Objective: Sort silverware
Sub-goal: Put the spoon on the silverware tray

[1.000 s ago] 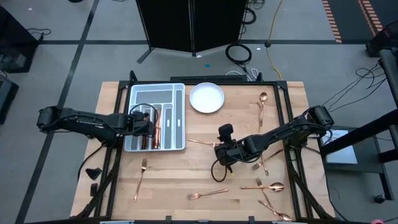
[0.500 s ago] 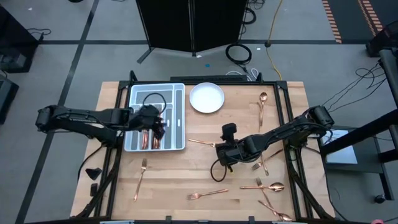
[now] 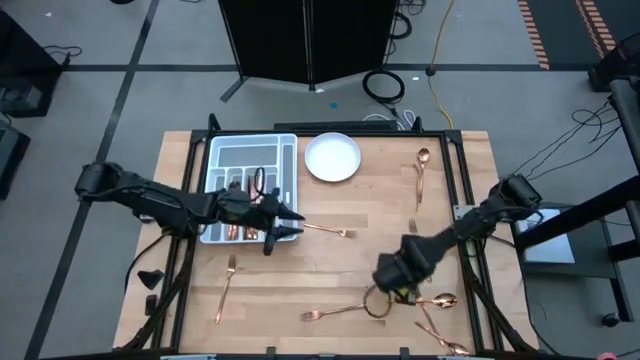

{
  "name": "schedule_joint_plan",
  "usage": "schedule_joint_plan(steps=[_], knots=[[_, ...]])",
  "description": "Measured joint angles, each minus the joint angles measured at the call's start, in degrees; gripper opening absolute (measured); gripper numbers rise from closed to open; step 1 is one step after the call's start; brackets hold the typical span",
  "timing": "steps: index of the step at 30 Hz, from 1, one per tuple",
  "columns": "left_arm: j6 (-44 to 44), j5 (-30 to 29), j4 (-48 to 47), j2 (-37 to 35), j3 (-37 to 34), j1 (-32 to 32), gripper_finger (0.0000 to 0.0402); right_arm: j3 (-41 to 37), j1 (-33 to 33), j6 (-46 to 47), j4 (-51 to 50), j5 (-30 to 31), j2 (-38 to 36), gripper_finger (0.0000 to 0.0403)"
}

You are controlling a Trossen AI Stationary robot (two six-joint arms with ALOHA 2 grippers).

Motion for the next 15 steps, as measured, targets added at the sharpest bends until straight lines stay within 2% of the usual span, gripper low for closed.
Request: schedule_joint_plan(steps=[5,10,15], knots=[[1.32,3.64,7.74,6.51,-0.02,-0.61,0.0164,-1.44,6.29,5.0,0.22,-4.23,0.0,0.0151],[0.92,3.83,10.24,10.72,-0.02,-0.61,0.0164,-1.76,12.21,5.27,1.48,-3.91,0.01,0.0151],[0.94,3.86,16.28,13.52,-0.02,-1.38,0.0164,-5.48,17.91,5.92,6.15,-3.97,0.0,0.0151]])
